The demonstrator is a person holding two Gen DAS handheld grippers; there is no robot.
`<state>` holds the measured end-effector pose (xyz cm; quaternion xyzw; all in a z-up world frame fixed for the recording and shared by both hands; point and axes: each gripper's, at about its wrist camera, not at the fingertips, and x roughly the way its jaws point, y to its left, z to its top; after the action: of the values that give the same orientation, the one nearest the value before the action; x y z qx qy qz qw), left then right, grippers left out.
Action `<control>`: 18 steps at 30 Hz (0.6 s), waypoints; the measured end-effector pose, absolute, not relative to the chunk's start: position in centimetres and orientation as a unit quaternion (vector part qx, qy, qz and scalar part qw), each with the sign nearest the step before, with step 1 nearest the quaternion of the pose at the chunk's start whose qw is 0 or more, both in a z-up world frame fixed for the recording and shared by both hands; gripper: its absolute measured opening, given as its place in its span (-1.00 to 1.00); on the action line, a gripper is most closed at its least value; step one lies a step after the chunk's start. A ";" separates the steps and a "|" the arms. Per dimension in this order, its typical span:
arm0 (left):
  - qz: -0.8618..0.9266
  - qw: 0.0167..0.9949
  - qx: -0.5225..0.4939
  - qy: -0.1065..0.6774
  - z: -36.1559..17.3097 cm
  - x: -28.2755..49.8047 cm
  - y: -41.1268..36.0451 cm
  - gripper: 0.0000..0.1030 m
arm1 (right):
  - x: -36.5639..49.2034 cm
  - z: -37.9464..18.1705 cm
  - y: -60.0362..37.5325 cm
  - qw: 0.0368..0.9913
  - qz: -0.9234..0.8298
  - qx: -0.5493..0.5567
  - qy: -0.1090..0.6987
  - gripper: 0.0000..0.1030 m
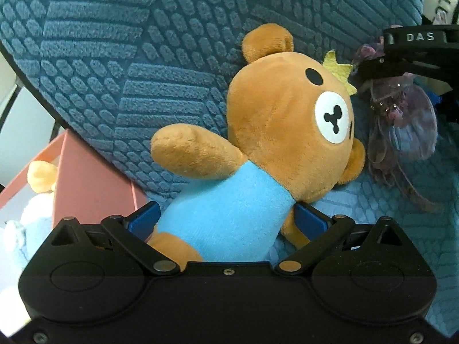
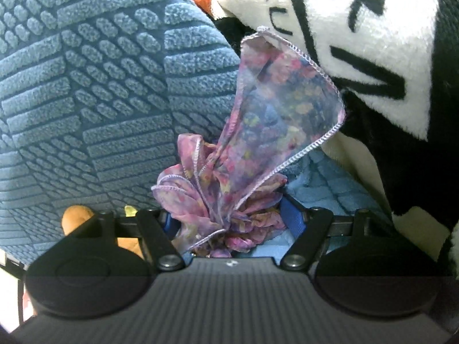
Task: Organize objects
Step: 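Grasp the brown bear with the left tool while the right tool grasps the purple bow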
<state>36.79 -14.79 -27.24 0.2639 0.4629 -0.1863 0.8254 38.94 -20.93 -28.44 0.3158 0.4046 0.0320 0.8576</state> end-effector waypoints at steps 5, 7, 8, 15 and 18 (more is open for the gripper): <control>-0.195 0.826 0.254 0.464 -26.9 37.0 -14.4 0.74 | 39.7 -28.4 -21.8 0.853 0.042 0.308 0.420 -0.03; -0.193 0.830 0.245 0.462 -26.6 37.0 -14.1 0.61 | 39.7 -28.4 -21.9 0.850 0.040 0.304 0.429 -0.36; -0.193 0.832 0.240 0.461 -26.4 36.9 -13.9 0.54 | 39.7 -28.4 -22.1 0.848 0.039 0.305 0.432 -0.41; -0.193 0.842 0.204 0.462 -25.1 36.5 -13.1 0.32 | 39.0 -27.0 -22.8 0.850 0.051 0.305 0.427 -0.55; -0.190 0.844 0.180 0.468 -24.6 36.1 -12.5 0.32 | 38.3 -26.2 -23.0 0.859 0.054 0.290 0.419 -0.56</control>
<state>36.13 -12.51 -24.64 0.1797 0.4676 -0.1905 0.8443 38.32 -22.98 -26.23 0.2902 0.4186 0.0537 0.8589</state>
